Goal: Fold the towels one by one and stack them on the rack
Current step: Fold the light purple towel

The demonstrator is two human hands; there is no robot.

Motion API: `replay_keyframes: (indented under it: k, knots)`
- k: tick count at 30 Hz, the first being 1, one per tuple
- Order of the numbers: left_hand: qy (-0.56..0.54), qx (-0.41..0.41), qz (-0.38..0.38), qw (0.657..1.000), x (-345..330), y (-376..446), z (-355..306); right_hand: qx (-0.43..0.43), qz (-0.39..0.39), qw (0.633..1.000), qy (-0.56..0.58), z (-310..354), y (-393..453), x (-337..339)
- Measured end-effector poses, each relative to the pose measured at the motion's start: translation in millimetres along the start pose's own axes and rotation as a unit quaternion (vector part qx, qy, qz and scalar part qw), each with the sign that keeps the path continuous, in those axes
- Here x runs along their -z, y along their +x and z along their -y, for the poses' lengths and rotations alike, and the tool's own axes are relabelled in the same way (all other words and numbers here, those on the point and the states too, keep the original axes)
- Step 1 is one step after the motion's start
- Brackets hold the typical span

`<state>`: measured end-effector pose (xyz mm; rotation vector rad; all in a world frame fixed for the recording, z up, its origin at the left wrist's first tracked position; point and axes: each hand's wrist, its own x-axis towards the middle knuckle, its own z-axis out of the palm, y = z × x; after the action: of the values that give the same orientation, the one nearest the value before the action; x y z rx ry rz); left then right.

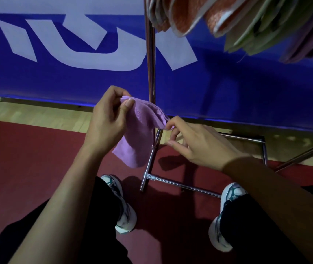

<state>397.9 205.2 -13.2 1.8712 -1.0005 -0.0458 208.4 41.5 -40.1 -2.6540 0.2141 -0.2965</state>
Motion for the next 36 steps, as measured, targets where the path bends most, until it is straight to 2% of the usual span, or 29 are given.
replay_keyframes:
  k: [4,9,22,27,32,36]
  knots:
    - [-0.005,-0.002,0.010,1.000,-0.2,-3.3,-5.0,-0.036,-0.002,0.999,-0.018,-6.8,1.4,-1.0]
    - [-0.028,0.004,0.014,1.000,3.0,-3.0,-6.9,-0.085,-0.051,0.995,0.019,-15.7,6.4,3.0]
    - [-0.047,0.003,0.037,0.998,6.4,-3.4,-8.4,-0.095,-0.048,0.993,0.042,-21.5,8.9,-0.9]
    - [-0.053,0.001,0.053,0.997,6.1,-3.5,-8.7,-0.086,-0.007,0.996,0.006,-24.9,10.1,-2.0]
    - [-0.070,-0.005,0.082,0.994,4.5,-4.4,-10.9,-0.040,0.116,0.992,0.023,-21.8,7.6,-10.1]
    - [-0.066,-0.010,0.097,0.993,6.7,-4.2,-9.5,-0.034,0.134,0.987,-0.082,-27.9,0.6,-11.0]
